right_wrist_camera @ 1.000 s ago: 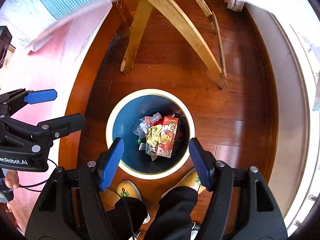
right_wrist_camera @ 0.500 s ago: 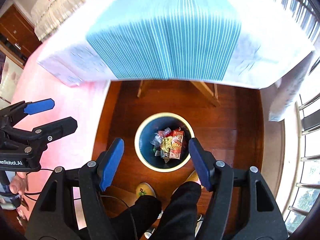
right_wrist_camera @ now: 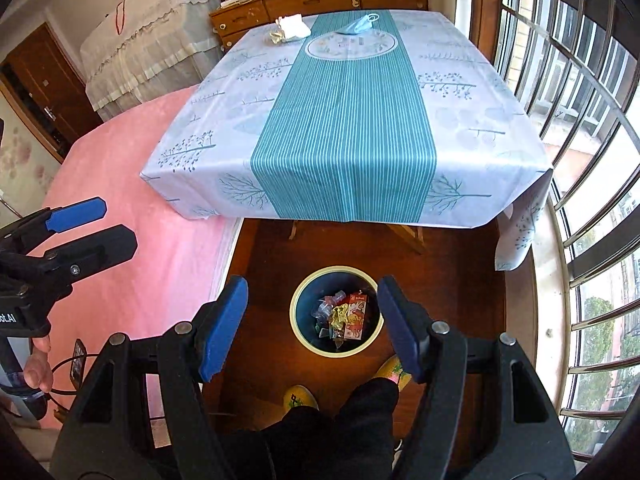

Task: Collect trash
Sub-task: 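Move both open tools back toward the table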

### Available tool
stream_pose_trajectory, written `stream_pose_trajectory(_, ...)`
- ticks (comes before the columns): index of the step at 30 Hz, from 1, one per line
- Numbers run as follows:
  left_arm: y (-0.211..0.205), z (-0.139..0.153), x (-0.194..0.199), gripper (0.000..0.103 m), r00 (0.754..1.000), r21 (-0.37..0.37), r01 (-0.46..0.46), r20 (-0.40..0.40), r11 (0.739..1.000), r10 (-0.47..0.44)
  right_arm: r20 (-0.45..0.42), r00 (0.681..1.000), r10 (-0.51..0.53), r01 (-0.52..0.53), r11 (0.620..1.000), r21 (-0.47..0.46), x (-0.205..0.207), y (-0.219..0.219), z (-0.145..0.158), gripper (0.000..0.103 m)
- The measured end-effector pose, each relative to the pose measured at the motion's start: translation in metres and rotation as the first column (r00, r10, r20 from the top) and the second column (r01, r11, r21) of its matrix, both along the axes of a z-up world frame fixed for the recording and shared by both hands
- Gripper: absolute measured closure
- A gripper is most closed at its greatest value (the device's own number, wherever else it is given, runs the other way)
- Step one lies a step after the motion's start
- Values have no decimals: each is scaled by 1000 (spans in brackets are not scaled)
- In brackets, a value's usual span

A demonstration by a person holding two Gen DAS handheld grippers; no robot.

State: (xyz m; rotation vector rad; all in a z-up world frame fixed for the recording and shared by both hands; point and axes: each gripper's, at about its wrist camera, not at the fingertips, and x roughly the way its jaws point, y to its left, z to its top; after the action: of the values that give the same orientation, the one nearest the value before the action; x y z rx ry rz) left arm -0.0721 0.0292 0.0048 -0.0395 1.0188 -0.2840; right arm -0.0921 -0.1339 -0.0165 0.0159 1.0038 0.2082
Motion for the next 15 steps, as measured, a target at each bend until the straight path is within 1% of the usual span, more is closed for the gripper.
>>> stream_pose_trajectory(5, 10, 27, -5, 7, 998, 6, -3, 58, 1000, 3, 71, 997, -31, 32, 999, -17, -4, -6, 33, 38)
stream_pose_trajectory(8, 17, 42, 1, 7, 997, -12, -9, 79, 1000, 10, 99, 994, -42, 43, 999, -15, 2, -8, 48, 38)
stream_pose_trajectory(12, 23, 60, 19, 7, 993, -12, -12, 120, 1000, 13, 138, 989, -53, 55, 998, -8, 17, -8, 69, 38)
stream_pose_trajectory(15, 22, 69, 41, 7, 990, -6, -9, 140, 1000, 10, 160, 985, -63, 63, 998, 5, 37, -8, 82, 38)
